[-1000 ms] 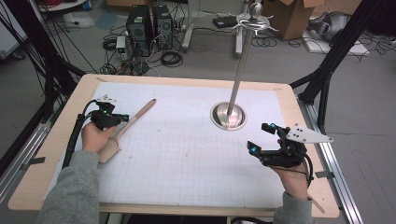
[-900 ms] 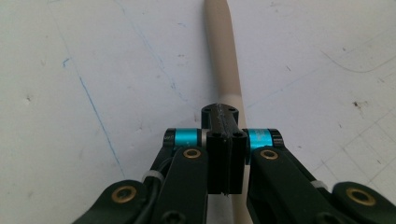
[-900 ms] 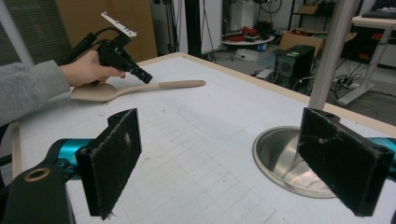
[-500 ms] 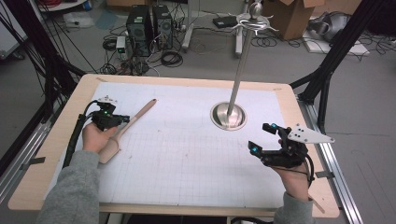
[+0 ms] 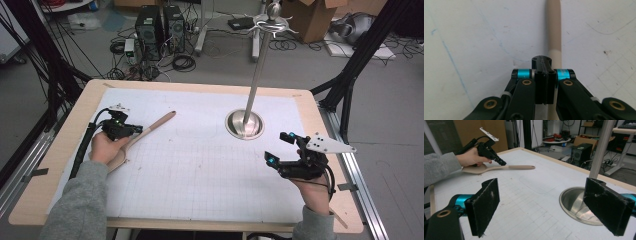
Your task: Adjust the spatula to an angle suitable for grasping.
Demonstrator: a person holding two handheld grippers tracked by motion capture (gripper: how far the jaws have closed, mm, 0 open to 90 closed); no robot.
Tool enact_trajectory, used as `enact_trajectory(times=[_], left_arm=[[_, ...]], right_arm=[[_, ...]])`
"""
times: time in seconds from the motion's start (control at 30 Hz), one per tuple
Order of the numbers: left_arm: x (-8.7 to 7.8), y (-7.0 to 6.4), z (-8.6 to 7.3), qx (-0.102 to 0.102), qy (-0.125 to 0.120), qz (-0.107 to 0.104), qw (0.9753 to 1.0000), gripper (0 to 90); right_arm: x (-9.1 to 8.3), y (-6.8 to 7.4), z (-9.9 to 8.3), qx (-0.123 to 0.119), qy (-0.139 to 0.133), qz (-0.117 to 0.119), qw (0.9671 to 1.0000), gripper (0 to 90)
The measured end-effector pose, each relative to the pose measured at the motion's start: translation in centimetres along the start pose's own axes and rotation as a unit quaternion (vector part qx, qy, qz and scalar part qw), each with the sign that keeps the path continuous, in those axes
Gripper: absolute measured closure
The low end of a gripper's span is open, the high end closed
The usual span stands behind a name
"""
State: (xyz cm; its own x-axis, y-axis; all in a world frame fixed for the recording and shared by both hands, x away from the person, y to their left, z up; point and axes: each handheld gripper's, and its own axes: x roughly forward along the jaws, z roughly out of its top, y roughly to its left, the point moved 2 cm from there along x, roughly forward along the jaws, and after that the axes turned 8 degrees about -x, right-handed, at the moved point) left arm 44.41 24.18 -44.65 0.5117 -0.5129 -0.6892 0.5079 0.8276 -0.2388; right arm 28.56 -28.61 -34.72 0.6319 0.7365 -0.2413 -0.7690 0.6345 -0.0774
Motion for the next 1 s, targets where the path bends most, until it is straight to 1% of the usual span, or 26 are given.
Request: enact_trajectory(times=[0.1, 0.27, 0.3, 0.37, 0.4, 0.47, 0.5, 0.53, 0.57, 0.63, 0.67, 0.7, 0.73, 0.8, 0.83, 0.9, 0.93, 0.97, 1.0], left_arm=[[0.3, -0.5, -0.1, 0.018, 0.010, 0.006, 0.9998, 89.7], [0.0, -0.4, 0.1, 0.019, 0.001, 0.008, 0.9998, 89.7], [-0.1, -0.4, 0.1, 0.017, -0.004, 0.004, 0.9998, 89.7], [-0.4, -0.3, 0.2, 0.013, -0.007, 0.008, 0.9999, 89.7], [-0.5, -0.2, 0.2, 0.015, -0.008, 0.009, 0.9998, 89.7], [-1.0, -0.1, 0.3, 0.013, -0.014, 0.006, 0.9998, 89.7], [-1.6, -0.1, 0.4, 0.015, -0.022, -0.002, 0.9997, 89.7], [-1.9, -0.2, 0.5, 0.019, -0.027, -0.006, 0.9995, 89.6], [-1.9, -0.2, 0.5, 0.019, -0.027, -0.006, 0.9995, 89.6], [-2.6, -0.6, 0.6, 0.025, -0.040, -0.018, 0.9987, 89.5], [-2.6, -0.6, 0.6, 0.025, -0.040, -0.018, 0.9987, 88.4], [-2.8, -0.7, 0.6, 0.027, -0.043, -0.023, 0.9984, 82.9], [-3.0, -0.9, 0.7, 0.027, -0.046, -0.025, 0.9983, 75.4], [-3.0, -1.2, 0.7, 0.020, -0.046, -0.030, 0.9983, 60.3], [-3.2, -1.4, 0.8, 0.025, -0.048, -0.034, 0.9980, 54.8], [-3.3, -1.5, 0.8, 0.025, -0.052, -0.038, 0.9976, 44.4], [-3.5, -1.5, 0.8, 0.032, -0.052, -0.047, 0.9971, 44.4], [-3.5, -1.5, 0.8, 0.038, -0.052, -0.058, 0.9962, 28.8], [-3.5, -1.5, 0.8, 0.041, -0.049, -0.054, 0.9965, 22.0]], right_arm=[[-0.1, 0.0, 0.0, -0.001, -0.001, -0.001, 1.0000, 12.9], [0.0, 0.0, 0.0, 0.000, -0.001, 0.001, 1.0000, 12.9], [0.0, 0.0, 0.0, 0.000, -0.001, 0.000, 1.0000, 12.9], [0.0, 0.0, 0.0, -0.001, 0.000, 0.000, 1.0000, 12.9], [0.0, 0.0, 0.0, 0.000, 0.003, 0.001, 1.0000, 12.9], [0.1, 0.1, 0.0, -0.001, 0.002, 0.002, 1.0000, 12.9], [0.1, 0.1, 0.0, 0.000, 0.003, 0.001, 1.0000, 12.9], [0.2, 0.1, 0.0, -0.001, 0.004, 0.001, 1.0000, 12.9], [0.2, 0.1, 0.0, -0.001, 0.004, 0.001, 1.0000, 12.9], [0.2, 0.1, 0.0, -0.001, 0.004, 0.002, 1.0000, 12.9], [0.2, 0.1, 0.0, -0.001, 0.004, 0.002, 1.0000, 12.9], [0.2, 0.2, 0.0, -0.001, 0.005, 0.003, 1.0000, 12.9], [0.2, 0.2, 0.0, -0.001, 0.005, 0.003, 1.0000, 12.9], [0.2, 0.2, 0.0, -0.001, 0.005, 0.003, 1.0000, 12.9], [0.2, 0.2, 0.0, -0.001, 0.005, 0.003, 1.0000, 12.9], [0.3, 0.1, 0.0, -0.003, 0.005, 0.003, 1.0000, 12.9], [0.3, 0.1, 0.0, -0.003, 0.005, 0.003, 1.0000, 12.9], [0.4, 0.2, 0.0, -0.003, 0.006, 0.003, 1.0000, 12.9], [0.4, 0.2, 0.0, -0.005, 0.006, 0.003, 1.0000, 12.9]])
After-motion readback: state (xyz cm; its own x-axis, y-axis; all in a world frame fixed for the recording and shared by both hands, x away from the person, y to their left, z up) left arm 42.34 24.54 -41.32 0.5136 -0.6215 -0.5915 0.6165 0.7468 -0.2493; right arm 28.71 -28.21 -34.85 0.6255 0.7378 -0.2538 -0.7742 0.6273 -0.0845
